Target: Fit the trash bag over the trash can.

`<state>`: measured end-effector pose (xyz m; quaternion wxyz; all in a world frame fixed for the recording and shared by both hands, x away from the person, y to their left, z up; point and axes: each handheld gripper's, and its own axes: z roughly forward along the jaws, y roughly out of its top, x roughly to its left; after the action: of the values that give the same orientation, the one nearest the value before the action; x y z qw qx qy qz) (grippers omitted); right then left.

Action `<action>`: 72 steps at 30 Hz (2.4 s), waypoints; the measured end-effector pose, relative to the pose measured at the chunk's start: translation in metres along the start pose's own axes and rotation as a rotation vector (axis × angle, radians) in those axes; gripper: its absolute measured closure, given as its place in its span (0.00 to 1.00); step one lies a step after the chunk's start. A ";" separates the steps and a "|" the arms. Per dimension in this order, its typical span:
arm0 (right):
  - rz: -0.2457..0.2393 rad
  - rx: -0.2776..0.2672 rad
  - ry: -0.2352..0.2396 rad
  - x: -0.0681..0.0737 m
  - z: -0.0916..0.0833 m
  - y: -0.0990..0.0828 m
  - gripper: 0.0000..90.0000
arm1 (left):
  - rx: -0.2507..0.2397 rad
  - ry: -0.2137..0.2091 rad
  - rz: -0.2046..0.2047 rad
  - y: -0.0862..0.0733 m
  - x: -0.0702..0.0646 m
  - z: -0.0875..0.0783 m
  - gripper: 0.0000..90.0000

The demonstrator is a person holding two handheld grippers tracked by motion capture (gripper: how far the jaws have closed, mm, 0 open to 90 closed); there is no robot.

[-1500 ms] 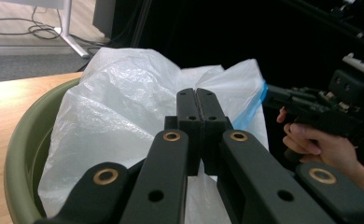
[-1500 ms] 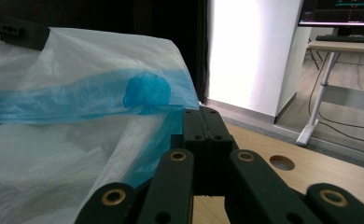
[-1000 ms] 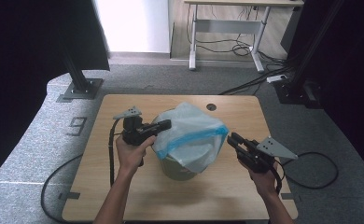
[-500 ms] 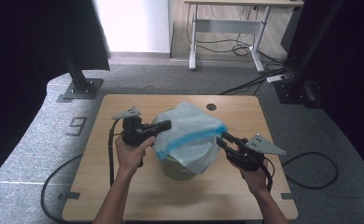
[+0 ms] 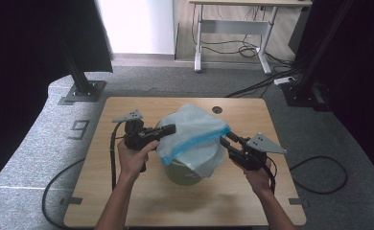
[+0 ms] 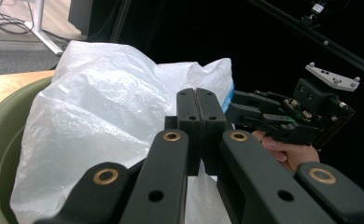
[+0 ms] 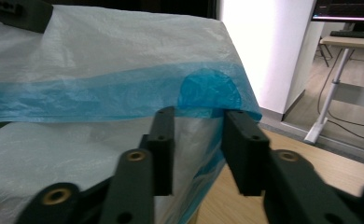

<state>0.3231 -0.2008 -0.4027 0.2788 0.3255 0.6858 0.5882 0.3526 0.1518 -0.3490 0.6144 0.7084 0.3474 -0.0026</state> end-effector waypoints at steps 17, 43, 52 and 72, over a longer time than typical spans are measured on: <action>-0.025 -0.048 -0.004 0.001 -0.014 -0.001 0.99 | -0.069 0.036 -0.033 0.002 0.010 -0.004 1.00; -0.080 -0.062 0.036 0.006 -0.034 0.001 0.79 | -0.072 0.020 -0.034 0.005 0.008 -0.006 1.00; -0.100 0.003 0.065 0.014 -0.017 0.004 0.76 | -0.072 0.002 -0.043 0.007 0.007 -0.007 1.00; -0.081 -0.012 0.016 0.018 -0.007 0.012 0.66 | -0.038 0.018 -0.025 0.005 0.005 -0.003 1.00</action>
<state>0.3081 -0.1902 -0.3902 0.2987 0.2909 0.6972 0.5831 0.3574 0.1566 -0.3459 0.6246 0.6921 0.3617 0.0024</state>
